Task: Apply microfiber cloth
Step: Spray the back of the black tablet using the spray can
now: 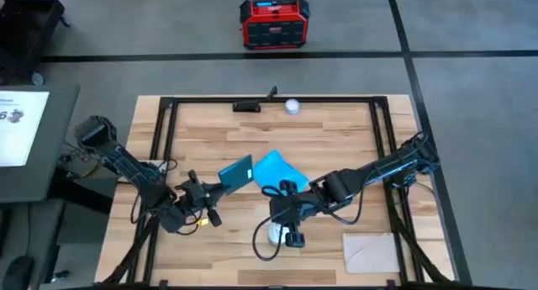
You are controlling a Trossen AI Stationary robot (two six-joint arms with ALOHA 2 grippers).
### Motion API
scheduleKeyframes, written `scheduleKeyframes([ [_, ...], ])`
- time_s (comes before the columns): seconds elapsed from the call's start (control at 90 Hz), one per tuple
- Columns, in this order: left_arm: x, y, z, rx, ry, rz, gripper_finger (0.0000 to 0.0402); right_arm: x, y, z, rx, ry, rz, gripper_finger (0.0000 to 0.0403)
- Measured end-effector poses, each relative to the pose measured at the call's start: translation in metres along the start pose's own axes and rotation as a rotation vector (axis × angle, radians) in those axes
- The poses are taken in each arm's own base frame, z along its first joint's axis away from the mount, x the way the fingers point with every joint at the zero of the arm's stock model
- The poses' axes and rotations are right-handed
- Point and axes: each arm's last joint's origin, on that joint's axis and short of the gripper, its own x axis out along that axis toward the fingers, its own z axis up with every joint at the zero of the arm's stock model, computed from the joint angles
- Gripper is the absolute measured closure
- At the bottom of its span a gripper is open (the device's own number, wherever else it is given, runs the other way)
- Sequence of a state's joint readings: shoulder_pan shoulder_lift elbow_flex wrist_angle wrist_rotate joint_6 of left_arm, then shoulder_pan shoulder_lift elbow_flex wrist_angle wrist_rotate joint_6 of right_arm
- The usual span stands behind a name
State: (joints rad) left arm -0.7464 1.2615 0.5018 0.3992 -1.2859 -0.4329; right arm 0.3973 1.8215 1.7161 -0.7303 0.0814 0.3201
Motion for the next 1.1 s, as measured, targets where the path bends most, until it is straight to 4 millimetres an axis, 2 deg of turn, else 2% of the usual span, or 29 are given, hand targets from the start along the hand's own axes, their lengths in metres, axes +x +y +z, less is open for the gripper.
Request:
scheduleKeyframes([
  [0.278, 0.018, 0.008, -0.002, 0.054, 0.031, 0.041, 0.0397, -0.008, 0.002, 0.007, -0.022, -0.022, -0.005, 0.0403],
  [0.489, 0.019, 0.008, -0.001, 0.055, 0.036, 0.033, 0.0397, -0.01, 0.002, 0.007, -0.027, -0.008, -0.026, 0.0403],
  [0.667, 0.019, 0.008, -0.001, 0.051, 0.034, 0.033, 0.0397, 0.005, 0.003, 0.005, -0.031, 0.033, -0.033, 0.0403],
  [1.1, 0.019, 0.008, 0.0, 0.054, 0.031, 0.034, 0.0397, 0.0, 0.008, 0.007, -0.045, 0.041, -0.029, 0.0403],
])
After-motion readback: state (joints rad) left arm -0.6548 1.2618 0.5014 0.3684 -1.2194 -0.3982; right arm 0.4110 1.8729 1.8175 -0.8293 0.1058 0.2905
